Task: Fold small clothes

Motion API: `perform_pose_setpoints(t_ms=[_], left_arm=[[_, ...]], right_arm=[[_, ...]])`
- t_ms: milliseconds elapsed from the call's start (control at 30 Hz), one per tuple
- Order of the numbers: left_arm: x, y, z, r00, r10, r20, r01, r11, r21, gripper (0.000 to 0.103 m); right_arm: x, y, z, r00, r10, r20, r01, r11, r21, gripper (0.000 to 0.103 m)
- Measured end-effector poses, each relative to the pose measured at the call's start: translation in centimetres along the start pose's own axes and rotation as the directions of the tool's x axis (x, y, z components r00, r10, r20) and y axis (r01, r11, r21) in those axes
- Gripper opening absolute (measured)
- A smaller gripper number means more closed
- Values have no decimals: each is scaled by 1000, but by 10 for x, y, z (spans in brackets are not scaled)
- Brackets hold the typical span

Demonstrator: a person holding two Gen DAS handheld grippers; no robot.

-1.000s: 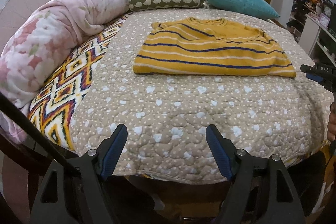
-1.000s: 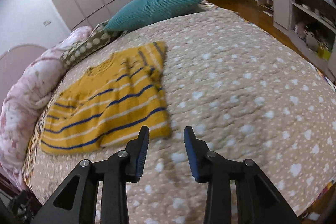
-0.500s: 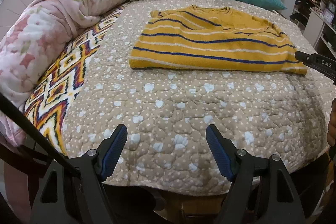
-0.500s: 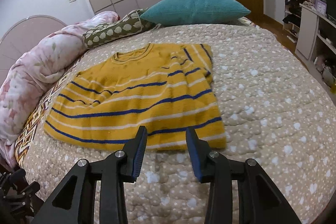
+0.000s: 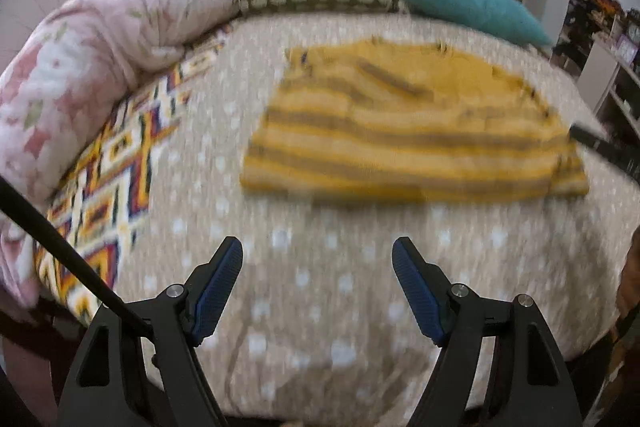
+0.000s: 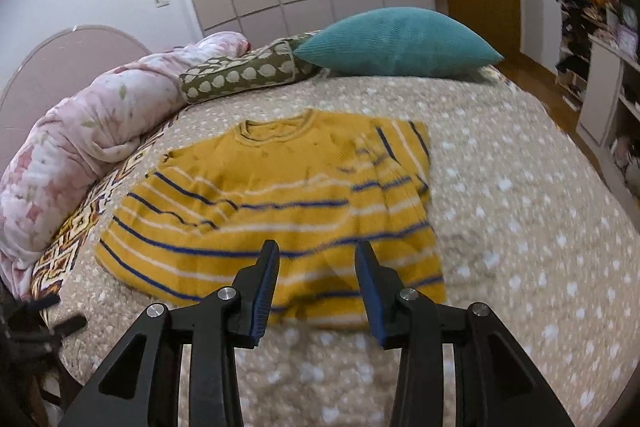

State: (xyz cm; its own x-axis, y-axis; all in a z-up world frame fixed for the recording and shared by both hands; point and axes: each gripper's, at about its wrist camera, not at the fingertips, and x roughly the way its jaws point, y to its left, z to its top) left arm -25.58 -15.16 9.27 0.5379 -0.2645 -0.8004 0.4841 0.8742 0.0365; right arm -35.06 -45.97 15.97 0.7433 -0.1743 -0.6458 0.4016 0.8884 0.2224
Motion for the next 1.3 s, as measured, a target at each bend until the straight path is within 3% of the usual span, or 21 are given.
perform_pose_setpoints(t_ms=[200,300,400,500,600,700,833,1067,1133,1167,1233,1300], left_arm=[[36,0,74,996,-15,88,16,1000,-13,84],[76,2,99,998,33,60,-32,999,-8,84],[124,18,112,997,80,-23,-81,996,-48,84],[156,37,113,996,26,-90,-37,992,-119,91],[167,49,110,996,-8,-88,-8,983,-182,103],[179,60,103,995,-80,-65,62,970,-233,103],[177,57,96,997,-75,-4,72,974,-213,103],[175,57,96,996,-82,20,84,972,-220,103],[174,57,98,997,-75,-2,73,973,-220,103],[168,56,101,998,-62,-26,54,973,-226,103],[151,57,103,999,-48,-19,42,969,-243,103],[122,56,103,999,-45,30,51,969,-242,102]], right_arm=[[37,30,33,1000,27,7,-26,997,-76,43],[71,41,47,998,50,-49,-54,995,-79,43],[110,39,55,991,37,-128,-46,997,-63,43],[144,22,59,983,-12,-181,5,999,-40,43],[156,7,63,987,-35,-154,32,999,-21,43],[167,-3,63,990,-18,-141,21,1000,20,46],[166,0,58,995,-31,-100,31,1000,-7,49],[164,-10,55,997,36,-72,-32,998,47,51],[166,-5,57,996,32,-85,-30,999,20,58],[167,0,58,994,37,-104,-38,999,-10,66],[165,9,64,986,14,-165,-27,997,-76,68],[148,8,66,987,25,-161,-36,997,-67,69]])
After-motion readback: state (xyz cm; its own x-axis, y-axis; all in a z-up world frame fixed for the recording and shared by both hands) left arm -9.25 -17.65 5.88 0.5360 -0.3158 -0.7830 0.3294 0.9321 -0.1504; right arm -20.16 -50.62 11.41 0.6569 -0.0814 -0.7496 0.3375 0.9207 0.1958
